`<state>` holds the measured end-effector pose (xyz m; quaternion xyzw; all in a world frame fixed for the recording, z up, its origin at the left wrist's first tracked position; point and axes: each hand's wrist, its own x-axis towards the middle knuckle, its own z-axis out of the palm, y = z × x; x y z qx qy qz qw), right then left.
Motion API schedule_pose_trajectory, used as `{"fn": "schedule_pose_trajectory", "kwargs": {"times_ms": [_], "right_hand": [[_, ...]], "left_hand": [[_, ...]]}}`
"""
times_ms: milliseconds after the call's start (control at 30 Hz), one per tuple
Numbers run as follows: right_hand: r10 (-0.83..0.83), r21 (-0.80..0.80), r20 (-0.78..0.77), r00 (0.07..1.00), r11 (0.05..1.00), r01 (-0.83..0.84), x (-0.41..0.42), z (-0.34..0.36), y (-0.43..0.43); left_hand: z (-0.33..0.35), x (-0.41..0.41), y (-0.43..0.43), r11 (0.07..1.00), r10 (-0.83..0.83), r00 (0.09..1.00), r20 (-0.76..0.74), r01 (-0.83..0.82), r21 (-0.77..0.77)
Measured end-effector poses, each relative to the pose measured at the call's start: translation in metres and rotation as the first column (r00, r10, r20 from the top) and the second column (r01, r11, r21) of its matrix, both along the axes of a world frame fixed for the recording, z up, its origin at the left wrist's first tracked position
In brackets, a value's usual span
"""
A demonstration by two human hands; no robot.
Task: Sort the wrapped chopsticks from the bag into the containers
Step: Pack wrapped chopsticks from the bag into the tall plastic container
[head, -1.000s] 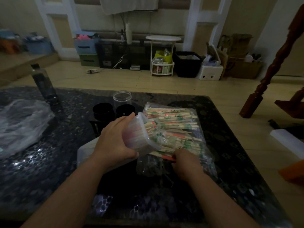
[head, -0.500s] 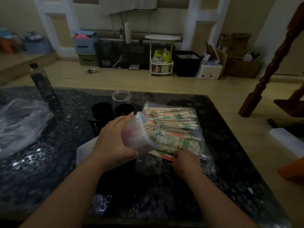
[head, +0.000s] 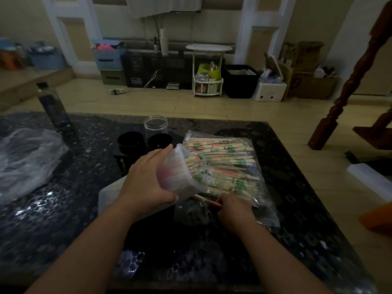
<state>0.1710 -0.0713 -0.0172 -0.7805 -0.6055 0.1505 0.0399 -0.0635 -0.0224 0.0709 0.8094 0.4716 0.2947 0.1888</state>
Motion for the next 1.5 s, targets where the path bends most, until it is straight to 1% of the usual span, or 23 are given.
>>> {"fn": "schedule_pose_trajectory", "kwargs": {"times_ms": [133,267,333,533,667,833,967,1133,1233,1367,1500], "right_hand": [[-0.01,-0.042,0.002,1.0,0.999,0.011,0.001,0.004,-0.003],[-0.015,-0.028,-0.066,0.998,1.0,0.013,0.0,0.013,-0.004],[-0.005,-0.022,-0.063,0.998,1.0,0.003,-0.001,0.015,-0.003],[0.095,0.091,0.053,0.994,0.991,-0.1,-0.006,0.028,-0.007],[0.104,0.152,0.099,0.99,0.981,-0.118,-0.007,0.036,-0.009],[0.163,0.102,0.078,0.983,0.98,-0.171,-0.009,0.048,-0.011],[0.204,0.147,0.188,0.961,0.961,-0.233,-0.01,0.058,-0.016],[0.186,0.085,0.185,0.965,0.975,-0.204,-0.009,0.08,-0.019],[0.162,0.063,0.258,0.952,0.981,-0.184,-0.007,0.095,-0.021],[0.155,0.089,0.313,0.937,0.977,-0.191,-0.008,0.122,-0.029],[0.228,0.21,0.316,0.921,0.93,-0.302,-0.008,0.143,-0.032]], "left_hand": [[0.0,0.0,-0.001,1.0,-0.005,1.0,-0.007,0.005,-0.006],[-0.001,0.001,0.0,1.0,-0.005,1.0,-0.01,0.005,-0.005],[-0.001,0.001,0.0,1.0,-0.004,1.0,-0.012,0.004,-0.009],[0.0,-0.001,0.003,1.0,0.014,1.0,0.006,-0.014,-0.015],[0.0,-0.001,0.004,1.0,0.02,1.0,0.008,-0.02,-0.015],[-0.001,-0.001,0.003,1.0,0.013,1.0,0.0,-0.013,-0.008],[-0.001,-0.001,0.002,1.0,0.008,1.0,0.001,-0.008,-0.009],[-0.001,-0.003,0.003,1.0,0.014,1.0,0.005,-0.014,-0.001],[0.002,-0.007,0.004,1.0,0.028,0.999,0.04,-0.028,-0.002],[0.007,-0.009,0.004,0.997,0.072,0.994,0.078,-0.069,-0.042],[0.007,-0.011,0.003,0.995,0.075,0.989,0.129,-0.067,-0.068]]}}
